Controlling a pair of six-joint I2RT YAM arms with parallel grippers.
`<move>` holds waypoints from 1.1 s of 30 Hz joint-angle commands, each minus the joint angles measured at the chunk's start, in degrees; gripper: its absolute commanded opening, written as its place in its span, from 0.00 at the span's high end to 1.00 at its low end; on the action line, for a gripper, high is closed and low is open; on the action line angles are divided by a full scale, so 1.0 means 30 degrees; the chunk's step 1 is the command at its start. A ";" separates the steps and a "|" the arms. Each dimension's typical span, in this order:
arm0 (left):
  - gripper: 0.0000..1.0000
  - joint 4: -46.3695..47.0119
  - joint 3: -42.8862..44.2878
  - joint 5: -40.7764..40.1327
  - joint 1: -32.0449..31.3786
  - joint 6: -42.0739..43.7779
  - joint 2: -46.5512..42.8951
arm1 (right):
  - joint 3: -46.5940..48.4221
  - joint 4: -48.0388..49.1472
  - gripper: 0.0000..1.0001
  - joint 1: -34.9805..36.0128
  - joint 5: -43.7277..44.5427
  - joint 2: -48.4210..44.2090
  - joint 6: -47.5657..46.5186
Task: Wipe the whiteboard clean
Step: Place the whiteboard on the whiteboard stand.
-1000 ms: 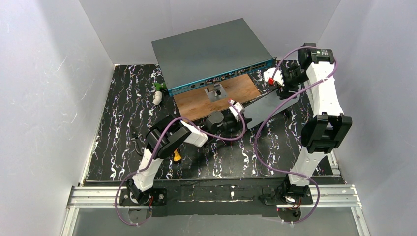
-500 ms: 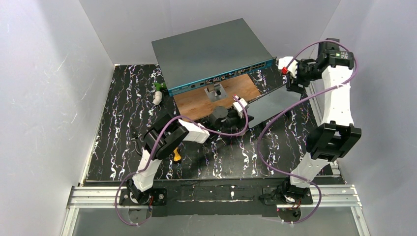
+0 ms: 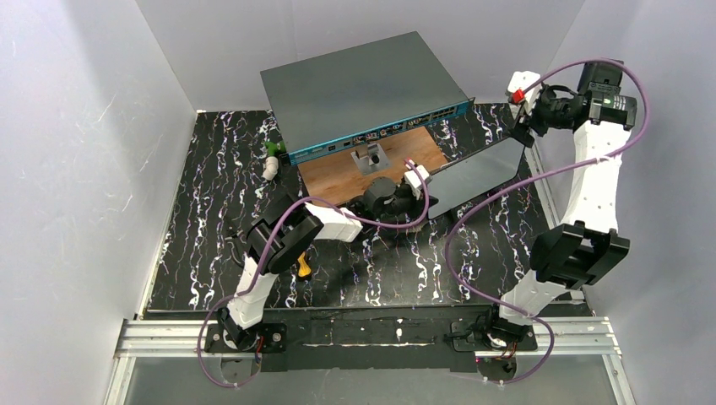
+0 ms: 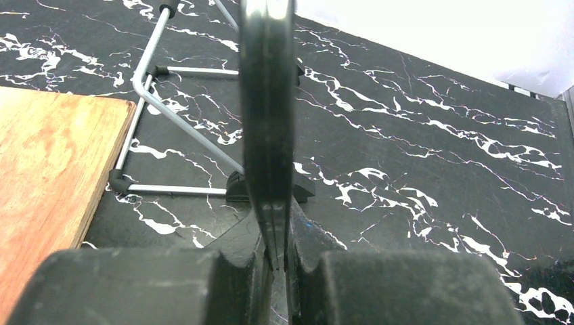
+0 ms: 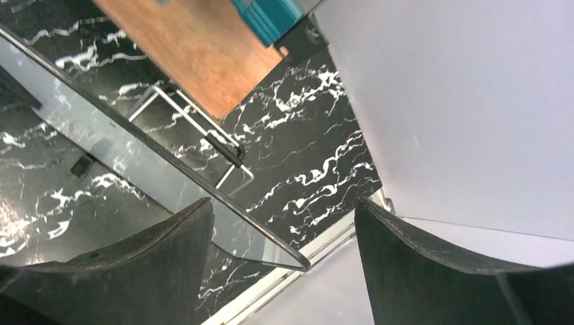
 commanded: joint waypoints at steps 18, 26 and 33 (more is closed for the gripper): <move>0.83 -0.3727 0.3008 -0.0244 0.0053 -0.1571 -0.1151 | -0.4366 0.1918 0.17 -0.0241 -0.4849 -0.4934 0.5245; 0.27 -0.3319 0.2833 -0.0485 -0.0001 -0.2750 -0.2165 | -0.7185 0.1276 0.16 -0.0274 -0.4713 -0.7254 0.7227; 0.07 -0.4117 0.1527 -0.1878 -0.0015 -0.2495 -0.4099 | -1.1756 0.2193 0.16 -0.0479 -0.4614 -1.0889 0.9247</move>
